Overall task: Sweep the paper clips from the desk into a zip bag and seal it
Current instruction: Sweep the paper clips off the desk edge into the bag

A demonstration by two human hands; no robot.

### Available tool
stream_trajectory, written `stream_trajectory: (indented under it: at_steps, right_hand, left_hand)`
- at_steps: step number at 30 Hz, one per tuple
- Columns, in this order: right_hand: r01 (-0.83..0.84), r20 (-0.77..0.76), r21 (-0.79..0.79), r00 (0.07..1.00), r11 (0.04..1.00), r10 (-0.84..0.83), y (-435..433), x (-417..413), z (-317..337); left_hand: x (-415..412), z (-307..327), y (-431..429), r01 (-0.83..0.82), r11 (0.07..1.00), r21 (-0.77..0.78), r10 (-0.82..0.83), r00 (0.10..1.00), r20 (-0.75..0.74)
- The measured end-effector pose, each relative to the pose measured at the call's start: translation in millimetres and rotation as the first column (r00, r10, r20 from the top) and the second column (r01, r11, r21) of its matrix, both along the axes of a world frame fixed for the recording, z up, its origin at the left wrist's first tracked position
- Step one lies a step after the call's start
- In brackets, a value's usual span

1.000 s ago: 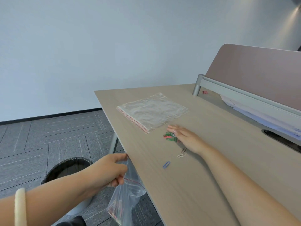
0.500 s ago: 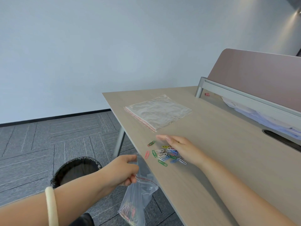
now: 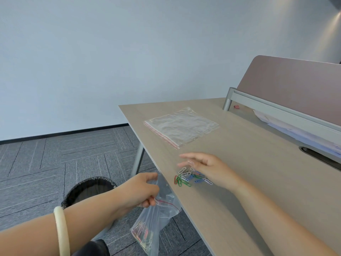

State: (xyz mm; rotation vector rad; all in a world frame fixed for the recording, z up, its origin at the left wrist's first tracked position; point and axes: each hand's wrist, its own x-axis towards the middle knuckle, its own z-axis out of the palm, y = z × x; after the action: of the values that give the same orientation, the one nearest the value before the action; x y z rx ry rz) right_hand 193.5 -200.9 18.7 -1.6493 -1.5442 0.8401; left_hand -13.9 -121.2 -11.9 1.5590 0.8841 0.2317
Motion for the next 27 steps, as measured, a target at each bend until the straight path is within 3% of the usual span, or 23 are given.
stream_trajectory:
  at_steps: [5, 9, 13, 20, 22, 25, 27]
  right_hand:
    - [-0.043, 0.303, -0.153, 0.949, 0.987, 0.088, -10, 17, -10]
    - [-0.015, 0.167, -0.056, 0.986, 0.998, 0.024, -5, 4, -18]
    - [0.009, 0.125, 0.047, 0.992, 0.999, -0.015, 0, -12, -22]
    - [-0.065, 0.018, 0.056, 0.998, 0.996, 0.064, -3, -18, -2]
    - [-0.068, 0.161, 0.014, 0.985, 0.998, 0.065, -8, 0, 8]
    - [-0.022, 0.504, -0.063, 0.862, 0.998, 0.05, -11, 19, 1]
    - [-0.002, 0.551, -0.039, 0.834, 0.999, 0.023, -8, 17, -9]
  left_hand:
    - [0, 1, 1, 0.021, 1.0, -0.012, -0.021, 1.0, -0.006]
    - [2, 2, -2, 0.03, 0.999, -0.022, -0.03, 0.999, 0.015]
    - [6, 5, -3, 0.023, 0.999, -0.03, -0.022, 0.999, 0.04]
    - [7, 8, -3, -0.013, 0.997, -0.077, 0.02, 0.996, 0.089]
    - [6, 7, -3, -0.017, 0.997, -0.072, 0.023, 0.997, 0.08]
    - [3, 3, -1, -0.016, 0.998, -0.067, 0.019, 0.999, 0.044]
    - [3, 2, 0, -0.024, 0.997, -0.073, 0.027, 0.999, 0.038]
